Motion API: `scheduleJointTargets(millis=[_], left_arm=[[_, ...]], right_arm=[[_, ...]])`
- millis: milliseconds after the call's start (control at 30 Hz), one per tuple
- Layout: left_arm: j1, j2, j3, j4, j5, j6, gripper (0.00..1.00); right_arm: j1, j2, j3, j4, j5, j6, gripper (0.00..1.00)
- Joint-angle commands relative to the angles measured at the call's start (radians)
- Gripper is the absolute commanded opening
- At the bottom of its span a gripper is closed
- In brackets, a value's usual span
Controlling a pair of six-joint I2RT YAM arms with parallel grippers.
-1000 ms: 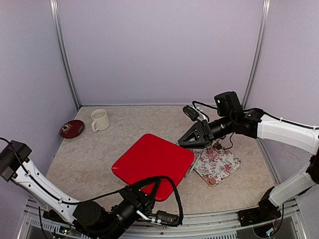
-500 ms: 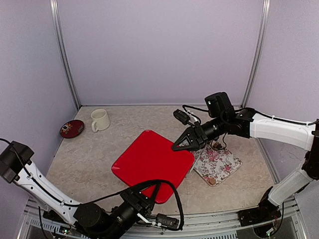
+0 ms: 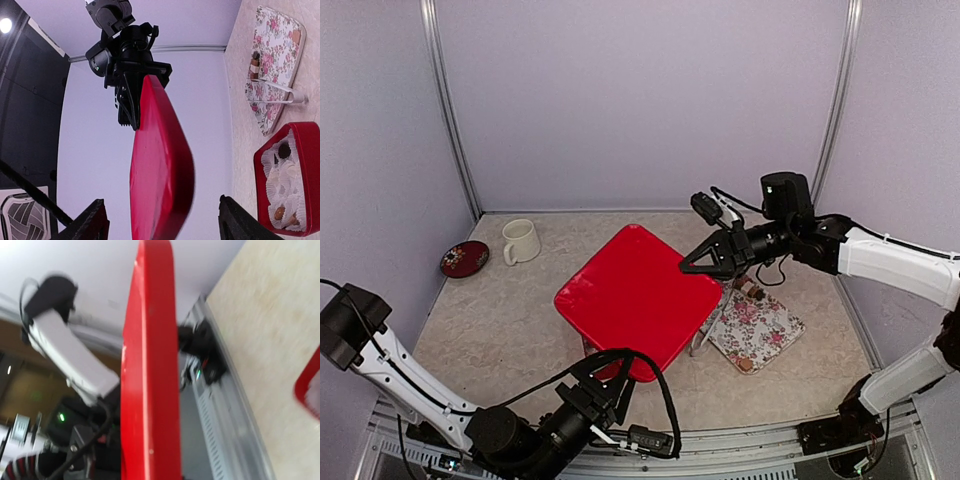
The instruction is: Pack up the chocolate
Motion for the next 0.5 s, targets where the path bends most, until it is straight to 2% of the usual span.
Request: scheduleJointTargets(millis=[0, 167, 267, 300, 333, 367, 400, 433, 467], left_arm=[[0.001, -0.011, -0.03, 0.073, -0.025, 0.01, 0.77], [0.005, -0.021, -0.06, 0.076, -0.05, -0.07, 0.8], [0.03, -0.075, -0.064, 0.01, -0.086, -0.226, 0.81], [0.042, -0.105, -0.049, -0.078, -0.096, -0.326, 0.81], [0.057, -0.136, -0.022, -0.233, -0.099, -0.458, 0.81], [0.072, -0.175, 0.022, -0.446, -0.087, -0.627, 0.81], [0.092, -0.22, 0.092, -0.673, -0.058, -0.898, 0.8], [0.12, -0.247, 0.135, -0.881, -0.012, -1.084, 0.8], [0.158, -0.263, 0.189, -1.027, 0.042, -1.196, 0.79]], right_arm=[[-0.108, -0.081, -0.027, 0.138, -0.017, 0.069, 0.0], [-0.229, -0.151, -0.089, 0.234, 0.056, 0.124, 0.0], [-0.26, -0.179, -0.139, 0.263, 0.148, 0.126, 0.0], [-0.26, -0.181, -0.15, 0.265, 0.176, 0.119, 0.0], [-0.261, -0.18, -0.165, 0.279, 0.197, 0.117, 0.0], [-0.262, -0.177, -0.179, 0.295, 0.214, 0.118, 0.0], [-0.262, -0.174, -0.193, 0.317, 0.232, 0.121, 0.0], [-0.262, -0.171, -0.213, 0.336, 0.248, 0.127, 0.0], [-0.262, -0.168, -0.232, 0.37, 0.259, 0.135, 0.0]])
